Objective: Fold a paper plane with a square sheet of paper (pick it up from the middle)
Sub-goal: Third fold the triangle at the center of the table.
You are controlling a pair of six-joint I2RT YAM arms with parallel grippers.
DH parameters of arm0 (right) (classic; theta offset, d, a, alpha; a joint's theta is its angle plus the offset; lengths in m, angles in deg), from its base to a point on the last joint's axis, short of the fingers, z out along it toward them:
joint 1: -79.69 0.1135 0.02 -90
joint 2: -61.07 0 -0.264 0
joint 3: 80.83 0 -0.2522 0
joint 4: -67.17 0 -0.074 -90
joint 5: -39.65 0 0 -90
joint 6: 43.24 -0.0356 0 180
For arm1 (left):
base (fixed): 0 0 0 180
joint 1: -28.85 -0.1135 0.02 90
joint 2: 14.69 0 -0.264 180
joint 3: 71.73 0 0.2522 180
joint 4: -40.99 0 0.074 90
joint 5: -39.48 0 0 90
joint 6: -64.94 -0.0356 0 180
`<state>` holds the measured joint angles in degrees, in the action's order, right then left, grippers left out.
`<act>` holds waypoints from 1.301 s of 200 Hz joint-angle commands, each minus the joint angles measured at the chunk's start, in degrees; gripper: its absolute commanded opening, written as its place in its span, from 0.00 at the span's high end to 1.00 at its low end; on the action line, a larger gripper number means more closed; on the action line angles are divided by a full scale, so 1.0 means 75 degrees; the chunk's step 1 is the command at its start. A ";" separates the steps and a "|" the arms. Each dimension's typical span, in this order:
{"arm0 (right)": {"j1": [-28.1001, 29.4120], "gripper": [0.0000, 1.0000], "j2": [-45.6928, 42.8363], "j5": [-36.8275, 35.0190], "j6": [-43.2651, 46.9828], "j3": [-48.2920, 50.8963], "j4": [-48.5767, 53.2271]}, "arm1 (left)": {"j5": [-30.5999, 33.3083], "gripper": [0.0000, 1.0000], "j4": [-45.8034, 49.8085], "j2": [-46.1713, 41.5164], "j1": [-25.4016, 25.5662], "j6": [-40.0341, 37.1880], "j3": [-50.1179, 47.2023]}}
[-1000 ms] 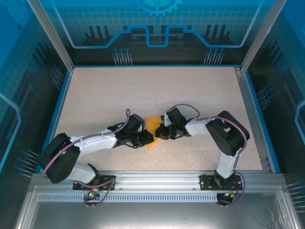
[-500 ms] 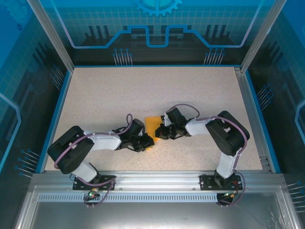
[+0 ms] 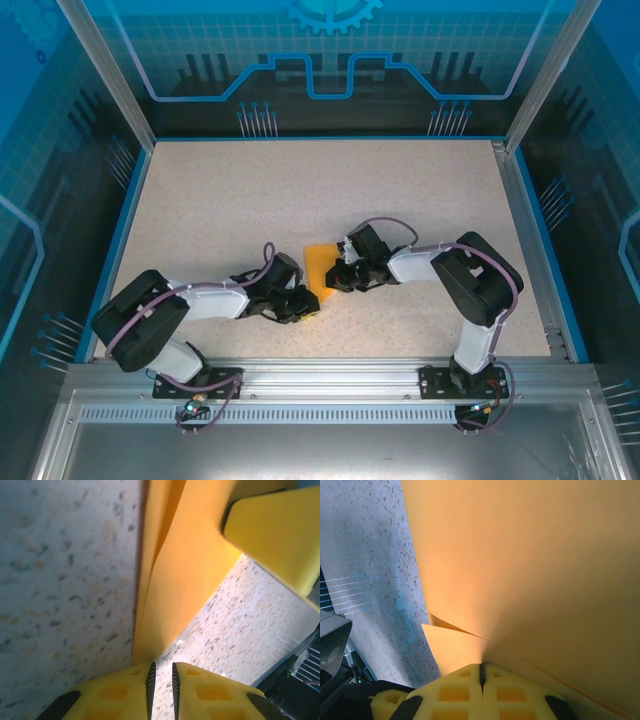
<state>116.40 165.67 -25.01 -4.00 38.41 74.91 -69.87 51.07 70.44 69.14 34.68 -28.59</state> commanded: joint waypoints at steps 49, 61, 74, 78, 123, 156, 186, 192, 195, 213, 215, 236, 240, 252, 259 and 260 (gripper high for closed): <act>0.0209 0.95 -0.0020 -0.0765 -0.0877 0.0469 0.0206 | 0.1047 0.77 0.2596 -0.1755 0.0047 -0.0377 0.0165; 0.0309 0.95 -0.0196 -0.0765 -0.1142 0.0581 0.0012 | 0.1187 0.76 0.2717 -0.1919 -0.0002 -0.0477 0.0354; 0.0329 0.94 -0.0419 -0.0822 -0.1238 0.0590 0.0016 | 0.1171 0.75 0.2633 -0.1911 -0.0063 -0.0600 0.0552; 0.0326 0.94 -0.0508 -0.0823 -0.1244 0.0582 0.0043 | 0.1169 0.75 0.2614 -0.1880 -0.0075 -0.0633 0.0614; -0.0209 0.83 -0.1364 -0.0813 -0.0655 0.0284 0.1066 | 0.0960 0.75 0.1980 -0.0939 -0.0067 -0.0749 0.1347; -0.0922 0.74 -0.1550 -0.0743 -0.0324 0.0425 0.1655 | 0.1169 0.76 0.2013 -0.0089 -0.0087 -0.0850 0.1971; -0.1156 0.66 -0.1512 -0.0463 -0.0241 0.0625 0.1387 | 0.1452 0.77 0.2338 0.0511 -0.0081 -0.1025 0.2513; -0.1165 0.66 -0.1461 -0.0391 -0.0239 0.0596 0.1358 | 0.1520 0.77 0.2441 0.0626 -0.0095 -0.1060 0.2588; -0.1138 0.66 -0.1440 -0.0391 -0.0275 0.0585 0.1340 | 0.1552 0.77 0.2482 0.0691 -0.0099 -0.1078 0.2618; -0.1067 0.63 -0.1343 -0.0211 -0.0366 0.0633 0.0989 | 0.1661 0.78 0.2634 0.0948 -0.0132 -0.1163 0.2772; -0.1052 0.63 -0.1329 -0.0185 -0.0359 0.0611 0.0964 | 0.1683 0.78 0.2685 0.0974 -0.0139 -0.1162 0.2796; -0.0961 0.63 -0.1077 -0.0052 -0.0343 0.0423 0.0949 | 0.1901 0.79 0.2841 0.1163 -0.0188 -0.1169 0.2832; -0.0936 0.62 -0.1040 -0.0058 -0.0354 0.0393 0.0926 | 0.1895 0.79 0.2843 0.1202 -0.0194 -0.1178 0.2832; -0.0876 0.62 -0.0938 -0.0095 -0.0375 0.0308 0.1011 | 0.1880 0.79 0.2817 0.1339 -0.0217 -0.1182 0.2833; -0.0858 0.62 -0.0891 -0.0141 -0.0412 0.0285 0.1071 | 0.1847 0.79 0.2785 0.1420 -0.0234 -0.1181 0.2836; -0.0849 0.62 -0.0880 -0.0149 -0.0419 0.0288 0.1066 | 0.1845 0.79 0.2781 0.1434 -0.0243 -0.1181 0.2834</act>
<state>108.97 157.28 -27.31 -7.19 42.21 82.40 -57.37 69.63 79.05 68.07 27.21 -8.57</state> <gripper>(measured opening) 0.376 0.212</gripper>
